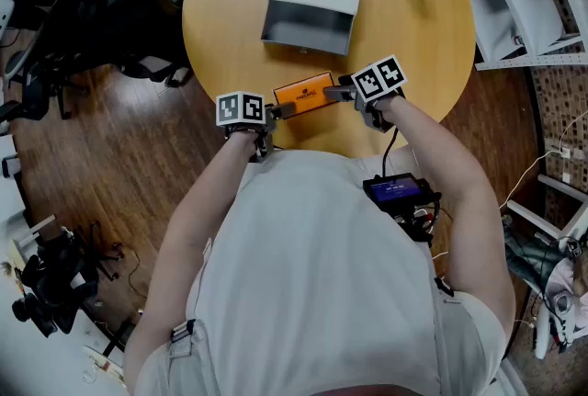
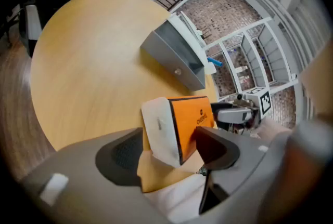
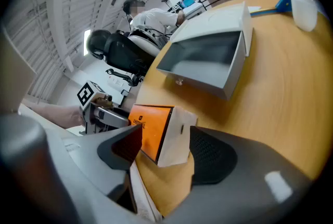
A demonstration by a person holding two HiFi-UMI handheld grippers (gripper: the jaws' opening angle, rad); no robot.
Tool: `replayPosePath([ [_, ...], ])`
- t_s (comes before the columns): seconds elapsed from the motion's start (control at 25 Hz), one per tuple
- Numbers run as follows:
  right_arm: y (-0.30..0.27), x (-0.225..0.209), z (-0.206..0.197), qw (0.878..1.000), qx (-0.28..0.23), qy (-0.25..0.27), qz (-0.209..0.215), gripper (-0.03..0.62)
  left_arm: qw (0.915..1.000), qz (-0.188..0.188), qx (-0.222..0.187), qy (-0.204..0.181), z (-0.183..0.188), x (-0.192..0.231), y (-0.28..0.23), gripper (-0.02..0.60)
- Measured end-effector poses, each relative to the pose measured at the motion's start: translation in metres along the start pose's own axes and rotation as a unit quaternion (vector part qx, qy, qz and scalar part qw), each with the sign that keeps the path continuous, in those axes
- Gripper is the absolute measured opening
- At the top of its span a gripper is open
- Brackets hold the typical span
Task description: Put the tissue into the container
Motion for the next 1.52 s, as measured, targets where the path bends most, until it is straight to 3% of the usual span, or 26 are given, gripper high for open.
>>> replayPosePath([
  [0.08,-0.011,-0.005,0.001,1.0,0.004,-0.013,0.008,0.239,0.9997,-0.021,-0.005,0.009,0.006,0.0,-0.006,0.306],
  [0.12,-0.016,-0.006,0.001,1.0,0.006,-0.019,0.012,0.208,0.9997,-0.023,-0.008,0.003,0.009,-0.001,-0.007,0.259],
  [0.28,-0.009,0.003,0.005,1.0,0.012,-0.017,0.011,0.173,0.998,0.001,-0.013,-0.062,0.016,-0.018,0.005,0.198],
  [0.44,0.054,0.028,0.064,0.995,-0.099,-0.014,0.01,0.164,0.9885,-0.035,-0.04,-0.142,0.065,-0.087,0.054,0.198],
  [0.56,0.078,0.016,0.111,0.987,-0.161,-0.024,-0.014,0.16,0.9732,-0.016,-0.047,-0.225,0.126,-0.131,0.065,0.196],
  [0.68,0.078,-0.011,0.133,0.982,-0.179,-0.057,-0.037,0.156,0.9665,0.005,-0.021,-0.256,0.168,-0.148,0.051,0.196],
  [0.84,0.062,-0.038,0.132,0.98,-0.169,-0.094,-0.034,0.16,0.9682,0.013,0.01,-0.25,0.188,-0.136,0.028,0.196],
  [1.04,0.045,-0.067,0.123,0.977,-0.14,-0.143,-0.074,0.155,0.9832,0.013,0.055,-0.174,0.2,-0.108,-0.012,0.196],
  [1.12,0.036,-0.075,0.125,0.975,-0.126,-0.154,-0.095,0.157,0.9853,0.025,0.065,-0.156,0.208,-0.099,-0.023,0.197],
  [1.24,0.026,-0.082,0.121,0.974,-0.118,-0.161,-0.108,0.185,0.9846,0.039,0.064,-0.158,0.211,-0.091,-0.034,0.199],
  [1.36,0.03,-0.087,0.12,0.97,-0.133,-0.16,-0.124,0.212,0.9829,0.026,0.059,-0.173,0.21,-0.094,-0.043,0.204],
  [1.52,0.051,-0.084,0.121,0.965,-0.166,-0.173,-0.108,0.241,0.9805,0.005,0.044,-0.192,0.207,-0.102,-0.026,0.22],
])
Point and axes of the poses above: the fingertips, and each gripper's own axes: y backward along the fingers, x to its left, z out of its top, the point moved 5 cm from there along y, backward along the fingers, and after that the axes turned 11 degrees about y, right-handed, at the moved point
